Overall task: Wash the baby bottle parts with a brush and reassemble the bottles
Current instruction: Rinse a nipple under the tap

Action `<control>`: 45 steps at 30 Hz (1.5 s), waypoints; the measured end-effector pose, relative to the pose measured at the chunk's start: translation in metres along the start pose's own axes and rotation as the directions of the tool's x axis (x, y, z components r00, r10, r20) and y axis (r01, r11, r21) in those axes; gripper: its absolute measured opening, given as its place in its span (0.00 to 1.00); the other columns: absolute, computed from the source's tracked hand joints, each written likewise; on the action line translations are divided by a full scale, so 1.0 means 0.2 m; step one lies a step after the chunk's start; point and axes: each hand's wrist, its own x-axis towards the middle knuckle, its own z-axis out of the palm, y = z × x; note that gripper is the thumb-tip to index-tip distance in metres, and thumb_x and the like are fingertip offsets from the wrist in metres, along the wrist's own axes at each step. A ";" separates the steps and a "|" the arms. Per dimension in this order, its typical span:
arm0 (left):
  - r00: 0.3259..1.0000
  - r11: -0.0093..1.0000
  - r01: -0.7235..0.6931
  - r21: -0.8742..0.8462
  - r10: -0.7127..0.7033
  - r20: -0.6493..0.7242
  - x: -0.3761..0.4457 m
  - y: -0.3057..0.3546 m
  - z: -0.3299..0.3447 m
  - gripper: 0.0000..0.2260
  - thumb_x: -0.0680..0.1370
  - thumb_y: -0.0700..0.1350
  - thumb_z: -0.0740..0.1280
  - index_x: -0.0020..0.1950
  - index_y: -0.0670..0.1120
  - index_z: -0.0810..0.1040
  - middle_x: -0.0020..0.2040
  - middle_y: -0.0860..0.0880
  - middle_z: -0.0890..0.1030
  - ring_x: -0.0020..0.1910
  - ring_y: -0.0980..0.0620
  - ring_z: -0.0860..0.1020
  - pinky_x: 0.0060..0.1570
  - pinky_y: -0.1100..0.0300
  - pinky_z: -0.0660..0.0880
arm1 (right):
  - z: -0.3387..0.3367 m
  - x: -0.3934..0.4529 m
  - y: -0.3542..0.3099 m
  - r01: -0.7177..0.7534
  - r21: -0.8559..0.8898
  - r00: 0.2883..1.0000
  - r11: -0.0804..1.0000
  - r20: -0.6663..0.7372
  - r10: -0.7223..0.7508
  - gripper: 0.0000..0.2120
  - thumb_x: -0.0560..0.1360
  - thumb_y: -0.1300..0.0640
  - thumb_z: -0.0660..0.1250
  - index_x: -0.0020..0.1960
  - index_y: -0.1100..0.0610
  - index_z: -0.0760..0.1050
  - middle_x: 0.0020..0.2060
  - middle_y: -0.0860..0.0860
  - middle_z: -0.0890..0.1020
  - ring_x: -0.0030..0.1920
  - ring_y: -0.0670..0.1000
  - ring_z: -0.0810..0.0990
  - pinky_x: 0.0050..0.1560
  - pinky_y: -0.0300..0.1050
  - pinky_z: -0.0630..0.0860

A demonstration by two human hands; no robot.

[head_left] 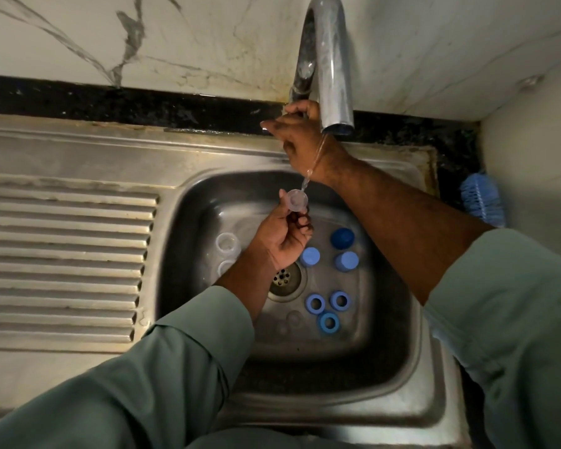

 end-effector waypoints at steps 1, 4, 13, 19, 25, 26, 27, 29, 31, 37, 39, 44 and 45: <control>1.000 1.000 0.003 0.024 -0.003 -0.005 0.00 0.00 0.00 0.20 0.82 0.59 0.56 0.43 0.45 0.73 0.28 0.51 0.73 0.23 0.59 0.69 0.24 0.67 0.66 | -0.01 0.00 0.00 0.021 -0.052 1.000 0.998 -0.003 -0.021 0.23 0.72 0.54 0.56 0.64 0.54 0.77 0.59 0.57 0.77 0.58 0.46 0.72 0.60 0.25 0.57; 0.998 0.996 0.006 0.090 0.000 -0.060 0.00 0.00 0.01 0.22 0.79 0.64 0.56 0.39 0.46 0.72 0.27 0.53 0.69 0.22 0.59 0.66 0.23 0.66 0.61 | 0.00 -0.01 0.01 0.082 -0.151 0.996 0.985 -0.009 -0.084 0.21 0.75 0.51 0.59 0.67 0.53 0.74 0.59 0.54 0.78 0.62 0.57 0.70 0.63 0.33 0.55; 0.998 1.000 0.022 0.004 -0.022 -0.052 0.00 0.02 0.04 0.18 0.81 0.58 0.60 0.48 0.44 0.76 0.34 0.49 0.74 0.27 0.57 0.73 0.25 0.67 0.71 | 0.00 -0.02 -0.01 0.037 -0.177 0.999 0.983 0.009 -0.036 0.23 0.75 0.51 0.60 0.70 0.50 0.70 0.63 0.53 0.76 0.66 0.58 0.67 0.70 0.49 0.62; 0.999 0.998 -0.042 -0.036 0.041 -0.031 0.00 0.03 0.04 0.08 0.84 0.48 0.59 0.52 0.46 0.75 0.39 0.45 0.77 0.29 0.56 0.76 0.28 0.65 0.75 | 0.01 -0.01 -0.01 -0.011 -0.176 0.999 0.984 0.030 0.016 0.26 0.72 0.48 0.58 0.70 0.48 0.69 0.65 0.54 0.74 0.68 0.58 0.66 0.70 0.51 0.63; 0.997 0.996 -0.082 -0.031 0.082 0.004 -0.01 0.04 0.06 0.09 0.83 0.38 0.57 0.52 0.47 0.76 0.44 0.44 0.80 0.37 0.51 0.78 0.34 0.63 0.78 | 0.01 -0.02 -0.01 -0.013 -0.173 0.999 0.985 0.038 0.020 0.25 0.74 0.50 0.61 0.71 0.48 0.67 0.65 0.53 0.74 0.68 0.57 0.65 0.71 0.51 0.62; 0.996 0.996 -0.089 -0.013 0.089 0.004 -0.01 0.05 0.06 0.10 0.83 0.38 0.57 0.52 0.47 0.76 0.46 0.44 0.80 0.38 0.50 0.77 0.35 0.63 0.77 | 0.01 -0.03 -0.01 -0.008 -0.169 0.999 0.986 0.037 0.014 0.25 0.74 0.49 0.61 0.71 0.48 0.68 0.65 0.53 0.74 0.69 0.57 0.65 0.71 0.51 0.62; 0.995 0.995 -0.100 0.010 0.100 0.003 -0.01 0.05 0.05 0.10 0.83 0.37 0.57 0.54 0.47 0.76 0.46 0.45 0.80 0.39 0.51 0.77 0.35 0.64 0.76 | 0.00 -0.03 -0.01 -0.004 -0.171 0.999 0.985 0.041 0.011 0.26 0.74 0.49 0.60 0.71 0.48 0.67 0.65 0.53 0.74 0.69 0.58 0.65 0.71 0.52 0.62; 0.992 0.990 -0.125 0.060 0.125 0.003 0.01 0.05 0.04 0.10 0.82 0.38 0.60 0.61 0.46 0.75 0.45 0.47 0.81 0.38 0.53 0.78 0.35 0.66 0.75 | 0.00 -0.03 -0.02 -0.001 -0.174 0.999 0.985 0.052 0.010 0.25 0.75 0.50 0.60 0.72 0.49 0.67 0.66 0.53 0.73 0.69 0.58 0.64 0.72 0.52 0.61; 0.987 0.982 -0.152 0.113 0.156 -0.031 0.01 0.06 0.02 0.13 0.80 0.38 0.65 0.64 0.44 0.76 0.43 0.49 0.83 0.35 0.58 0.77 0.34 0.68 0.74 | -0.01 -0.04 -0.02 0.010 -0.173 0.999 0.985 0.044 -0.002 0.24 0.76 0.52 0.62 0.72 0.50 0.67 0.66 0.53 0.73 0.69 0.58 0.64 0.72 0.52 0.61; 0.971 0.959 -0.203 0.200 0.223 -0.086 -0.03 0.08 0.01 0.09 0.75 0.36 0.71 0.54 0.41 0.80 0.43 0.47 0.85 0.38 0.56 0.82 0.39 0.65 0.76 | -0.03 -0.04 -0.05 0.011 -0.183 0.998 0.983 0.058 -0.001 0.24 0.77 0.53 0.63 0.72 0.50 0.66 0.67 0.51 0.72 0.70 0.56 0.64 0.72 0.48 0.59; 0.964 0.949 -0.232 0.213 0.254 -0.079 -0.04 0.09 0.01 0.08 0.74 0.33 0.70 0.52 0.41 0.80 0.44 0.46 0.85 0.42 0.52 0.83 0.42 0.63 0.78 | -0.03 -0.05 -0.06 0.009 -0.202 0.998 0.979 0.057 0.002 0.25 0.77 0.53 0.63 0.73 0.49 0.65 0.68 0.51 0.71 0.70 0.56 0.64 0.72 0.48 0.59; 0.947 0.914 -0.288 0.288 0.317 -0.058 -0.04 0.09 0.00 0.09 0.74 0.29 0.68 0.47 0.42 0.78 0.46 0.44 0.82 0.46 0.49 0.83 0.45 0.58 0.80 | -0.05 -0.05 -0.07 0.013 -0.212 0.998 0.977 0.061 0.000 0.25 0.77 0.55 0.63 0.73 0.50 0.65 0.69 0.52 0.71 0.71 0.56 0.63 0.73 0.46 0.57; 0.946 0.907 -0.292 0.303 0.320 -0.045 -0.04 0.09 0.00 0.09 0.75 0.29 0.68 0.48 0.42 0.78 0.46 0.43 0.82 0.45 0.49 0.83 0.44 0.58 0.81 | -0.05 -0.05 -0.07 0.016 -0.217 0.998 0.976 0.059 -0.003 0.25 0.77 0.55 0.63 0.73 0.50 0.65 0.69 0.52 0.70 0.71 0.56 0.62 0.73 0.46 0.57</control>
